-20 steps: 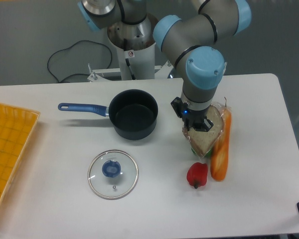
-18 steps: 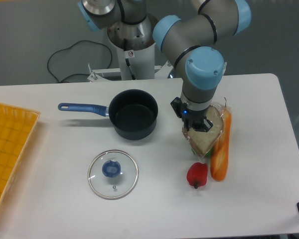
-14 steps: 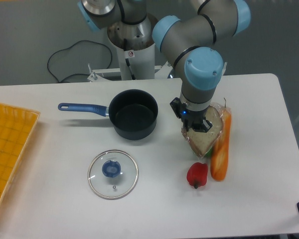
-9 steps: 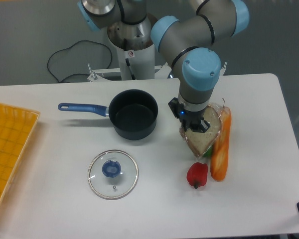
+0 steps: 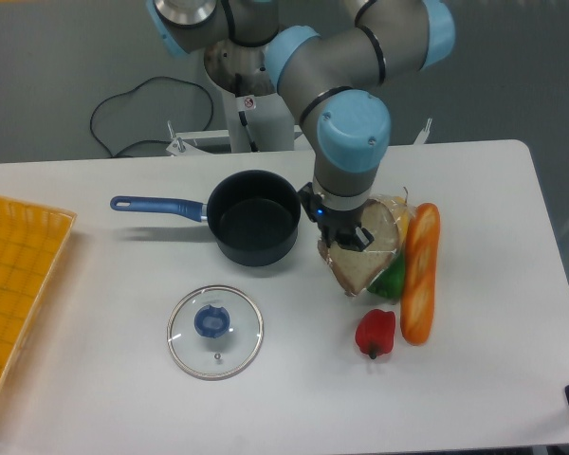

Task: Put the toast in the pot
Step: 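Carry the bagged toast over the dark blue saucepan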

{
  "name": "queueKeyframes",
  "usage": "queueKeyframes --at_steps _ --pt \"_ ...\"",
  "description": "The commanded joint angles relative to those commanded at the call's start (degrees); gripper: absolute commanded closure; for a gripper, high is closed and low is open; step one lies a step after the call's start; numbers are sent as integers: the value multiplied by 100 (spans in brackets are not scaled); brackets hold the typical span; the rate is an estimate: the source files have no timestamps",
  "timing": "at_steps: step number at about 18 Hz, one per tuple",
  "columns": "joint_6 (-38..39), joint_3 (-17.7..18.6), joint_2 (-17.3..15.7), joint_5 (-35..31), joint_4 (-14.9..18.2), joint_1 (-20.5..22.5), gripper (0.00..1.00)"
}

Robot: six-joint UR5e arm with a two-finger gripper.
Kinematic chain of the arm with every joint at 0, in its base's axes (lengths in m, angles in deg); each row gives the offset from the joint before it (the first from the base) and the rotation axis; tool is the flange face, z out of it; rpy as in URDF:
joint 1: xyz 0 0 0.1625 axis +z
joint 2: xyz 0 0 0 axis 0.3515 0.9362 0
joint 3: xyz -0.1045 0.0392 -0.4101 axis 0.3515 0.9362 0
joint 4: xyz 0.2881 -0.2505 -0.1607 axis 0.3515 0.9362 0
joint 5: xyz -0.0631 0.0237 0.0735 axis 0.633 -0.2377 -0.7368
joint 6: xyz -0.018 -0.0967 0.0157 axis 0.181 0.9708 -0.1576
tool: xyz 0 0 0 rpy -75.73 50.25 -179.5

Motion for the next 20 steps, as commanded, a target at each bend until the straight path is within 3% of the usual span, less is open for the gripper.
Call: queueKeyframes --at_steps 4,8,12,20 --pt "0 379 -360 0 131 -193 90" --pt "53 449 -616 0 597 -439 89" --pt "202 598 -879 -9 808 -624 87" --pt "237 740 -985 -114 1046 -782 87"
